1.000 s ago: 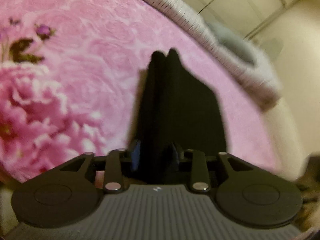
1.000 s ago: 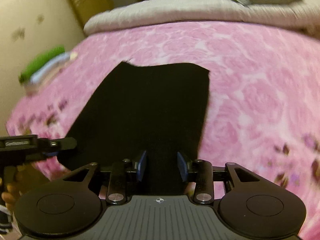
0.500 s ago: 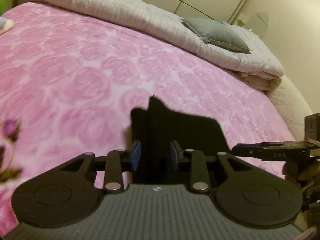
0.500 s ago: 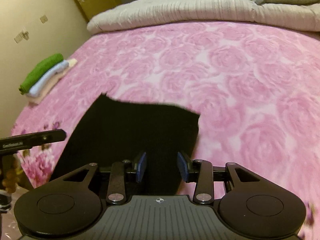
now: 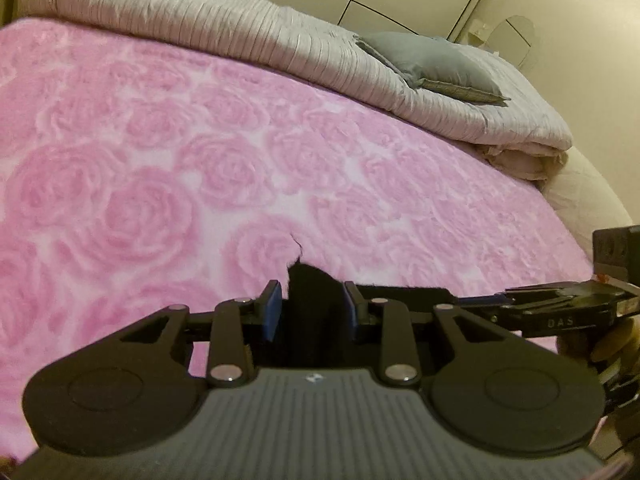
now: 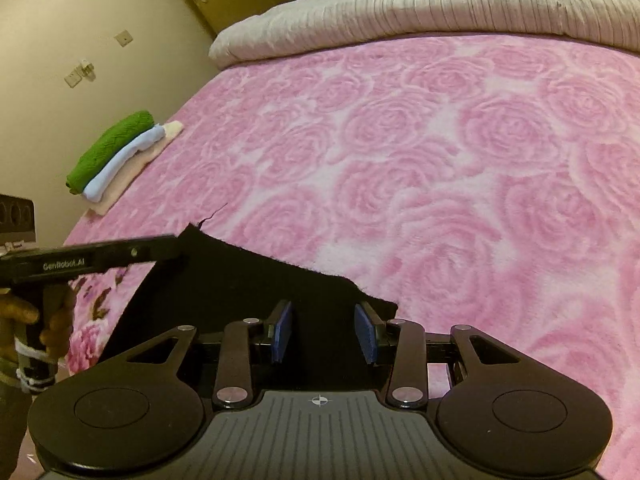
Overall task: Fold clothes
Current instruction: 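Lower the folded garment onto the bed cover with both grippers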
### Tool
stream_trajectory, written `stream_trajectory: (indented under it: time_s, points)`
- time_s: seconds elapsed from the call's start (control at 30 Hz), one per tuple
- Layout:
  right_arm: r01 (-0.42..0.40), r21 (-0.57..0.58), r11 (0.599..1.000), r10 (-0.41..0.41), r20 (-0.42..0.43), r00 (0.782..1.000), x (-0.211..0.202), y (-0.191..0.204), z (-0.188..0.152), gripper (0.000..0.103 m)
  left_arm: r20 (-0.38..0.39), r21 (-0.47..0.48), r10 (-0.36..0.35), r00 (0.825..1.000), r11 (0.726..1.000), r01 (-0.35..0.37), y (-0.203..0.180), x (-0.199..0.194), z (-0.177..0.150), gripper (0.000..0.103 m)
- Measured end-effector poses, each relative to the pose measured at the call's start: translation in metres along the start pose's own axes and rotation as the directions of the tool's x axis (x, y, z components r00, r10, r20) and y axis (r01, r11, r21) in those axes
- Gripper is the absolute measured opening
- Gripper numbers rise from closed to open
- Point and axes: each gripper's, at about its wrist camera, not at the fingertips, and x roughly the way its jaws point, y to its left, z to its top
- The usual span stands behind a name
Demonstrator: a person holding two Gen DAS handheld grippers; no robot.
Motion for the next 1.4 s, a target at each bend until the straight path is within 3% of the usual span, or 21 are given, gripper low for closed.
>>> stream_trajectory:
  time_s: [0.1,0.17,0.3,0.43,0.63,0.77,0.9,1.03,1.17,1.27,1.37,1.4]
  points:
    - [0.001,0.000,1.000,-0.001,0.008,1.000,0.001,0.001,-0.001,0.039,-0.023,0.003,0.005,1.000,1.000,-0.005,0.001,0.009,0.000,0.025]
    - [0.004,0.002,1.000,-0.004,0.010,1.000,0.001,0.002,-0.002,0.039,-0.023,-0.006,-0.019,1.000,1.000,0.019,0.001,0.011,0.000,0.008]
    - [0.012,0.011,1.000,-0.012,0.010,1.000,0.000,0.004,-0.001,0.039,0.028,0.007,-0.023,0.999,1.000,0.023,0.000,-0.001,-0.004,0.004]
    - [0.033,-0.004,0.999,-0.032,0.005,0.999,0.003,0.009,0.001,0.039,0.060,-0.060,-0.023,0.998,0.998,0.027,0.021,-0.012,-0.012,0.005]
    - [0.095,-0.074,0.993,-0.095,0.009,0.995,0.015,0.020,-0.003,0.039,0.057,-0.124,-0.031,0.998,0.992,0.037,0.050,0.012,-0.026,0.007]
    - [0.098,-0.015,0.995,-0.097,0.060,0.994,0.013,0.017,-0.011,0.039,0.079,-0.110,-0.039,0.996,0.993,0.048,0.049,0.017,-0.028,0.009]
    - [0.145,0.031,0.989,-0.148,0.091,0.985,-0.007,0.024,-0.021,0.040,0.066,-0.076,-0.015,0.998,0.997,0.020,0.035,0.009,-0.024,0.013]
    - [0.158,0.107,0.982,-0.171,0.119,0.978,-0.038,0.029,-0.037,0.040,0.033,-0.116,0.048,0.998,0.992,-0.043,0.022,-0.017,-0.018,0.017]
    - [0.158,0.111,0.981,-0.170,0.114,0.979,-0.056,0.040,-0.055,0.040,0.050,-0.028,0.042,0.998,0.999,-0.040,-0.006,-0.045,-0.022,0.016]
    - [0.148,0.116,0.982,-0.160,0.103,0.982,-0.054,0.047,-0.063,0.040,0.047,0.069,0.009,0.999,0.998,-0.013,-0.026,-0.044,-0.024,0.015]
    - [0.136,0.118,0.984,-0.148,0.100,0.984,-0.045,0.054,-0.067,0.040,0.014,0.123,0.078,0.997,0.989,-0.079,-0.028,-0.019,-0.027,0.010]
    - [0.127,0.119,0.985,-0.139,0.099,0.985,-0.040,0.054,-0.066,0.040,0.002,0.118,0.102,0.995,0.988,-0.102,-0.023,-0.012,-0.029,0.001]
